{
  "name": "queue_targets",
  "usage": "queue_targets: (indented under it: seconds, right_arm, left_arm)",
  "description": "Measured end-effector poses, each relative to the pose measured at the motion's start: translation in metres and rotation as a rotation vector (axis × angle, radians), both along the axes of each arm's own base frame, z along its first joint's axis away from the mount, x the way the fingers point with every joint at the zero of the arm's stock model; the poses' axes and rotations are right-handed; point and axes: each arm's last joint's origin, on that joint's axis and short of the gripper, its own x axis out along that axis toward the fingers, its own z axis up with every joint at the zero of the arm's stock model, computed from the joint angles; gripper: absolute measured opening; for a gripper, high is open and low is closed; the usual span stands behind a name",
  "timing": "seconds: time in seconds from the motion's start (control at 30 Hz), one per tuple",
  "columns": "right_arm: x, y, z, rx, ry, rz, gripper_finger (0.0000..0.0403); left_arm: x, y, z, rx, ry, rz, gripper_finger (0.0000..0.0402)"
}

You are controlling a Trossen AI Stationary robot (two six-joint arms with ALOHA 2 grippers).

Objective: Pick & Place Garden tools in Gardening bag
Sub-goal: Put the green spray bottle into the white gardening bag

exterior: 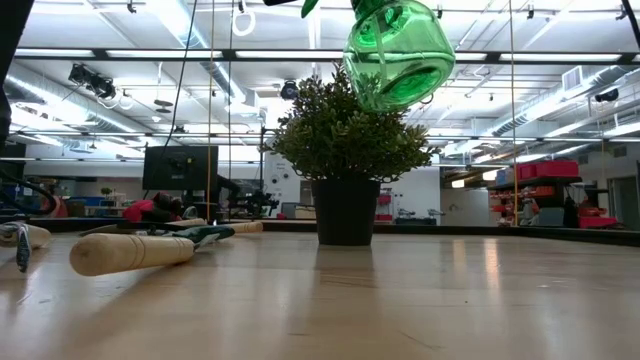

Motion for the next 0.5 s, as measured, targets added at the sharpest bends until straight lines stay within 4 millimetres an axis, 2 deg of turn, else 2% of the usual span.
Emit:
queue_targets:
  seconds: [0.5]
  right_arm:
    - [0.0,0.0,0.0005,-0.006,-0.006,0.003,0.0055]
  left_arm:
    - [0.0,-0.0001,0.0,-0.005,0.001,0.001,0.0076]
